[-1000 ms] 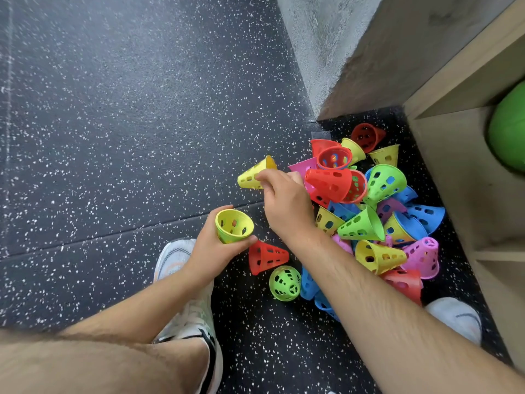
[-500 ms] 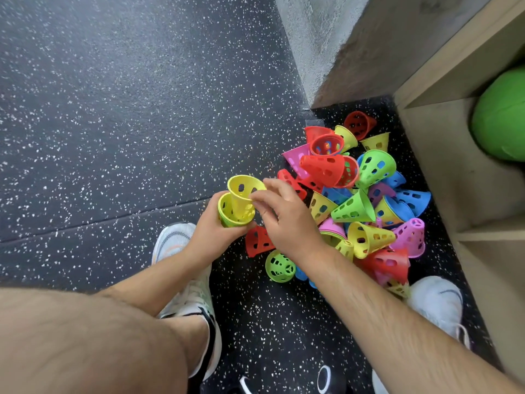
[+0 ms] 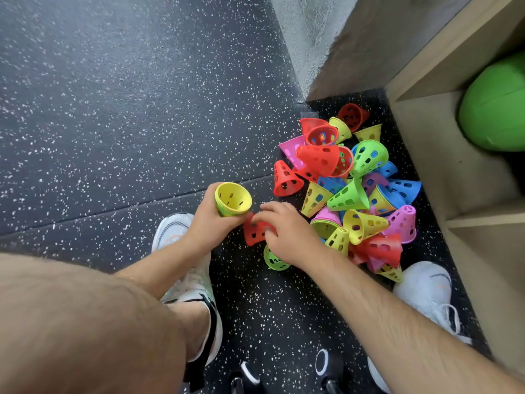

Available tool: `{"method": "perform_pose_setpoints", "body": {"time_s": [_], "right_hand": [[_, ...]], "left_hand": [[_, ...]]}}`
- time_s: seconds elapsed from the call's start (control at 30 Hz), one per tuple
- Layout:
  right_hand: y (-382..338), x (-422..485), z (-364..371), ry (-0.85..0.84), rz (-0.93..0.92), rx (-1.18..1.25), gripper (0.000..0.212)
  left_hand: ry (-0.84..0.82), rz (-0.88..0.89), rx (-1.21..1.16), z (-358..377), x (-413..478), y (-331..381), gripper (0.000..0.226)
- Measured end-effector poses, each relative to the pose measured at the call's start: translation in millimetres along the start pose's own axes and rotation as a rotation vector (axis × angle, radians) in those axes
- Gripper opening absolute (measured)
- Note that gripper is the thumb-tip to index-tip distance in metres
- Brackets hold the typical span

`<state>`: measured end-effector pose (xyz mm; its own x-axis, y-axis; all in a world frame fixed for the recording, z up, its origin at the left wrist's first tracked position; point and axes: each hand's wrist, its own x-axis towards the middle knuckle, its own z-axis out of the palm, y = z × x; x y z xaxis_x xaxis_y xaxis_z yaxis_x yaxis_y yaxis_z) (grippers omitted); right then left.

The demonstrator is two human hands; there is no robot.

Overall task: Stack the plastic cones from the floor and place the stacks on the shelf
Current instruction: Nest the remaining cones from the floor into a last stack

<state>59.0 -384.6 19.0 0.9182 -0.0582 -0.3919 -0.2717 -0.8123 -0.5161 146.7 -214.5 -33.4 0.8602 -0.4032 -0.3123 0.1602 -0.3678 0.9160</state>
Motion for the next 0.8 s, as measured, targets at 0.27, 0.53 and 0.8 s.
{"method": "perform_pose_setpoints", "body": {"time_s": [0.27, 0.53, 0.8], "right_hand": [[6.9, 11.0, 6.6, -0.058, -0.051, -0.177, 0.034], [19.6, 2.8, -15.4, 0.356, 0.075, 0.047, 0.014], [-6.6, -6.8, -18.1, 0.583, 0.035, 0.243, 0.021]], "left_hand": [[-0.002, -0.008, -0.032, -2.1, -0.8, -1.8, 0.068], [-0.039, -0.023, 0.009, -1.2, 0.5, -2.3, 0.063], [-0.155, 0.010, 0.071, 3.3, -1.8, 0.1, 0.064]]}}
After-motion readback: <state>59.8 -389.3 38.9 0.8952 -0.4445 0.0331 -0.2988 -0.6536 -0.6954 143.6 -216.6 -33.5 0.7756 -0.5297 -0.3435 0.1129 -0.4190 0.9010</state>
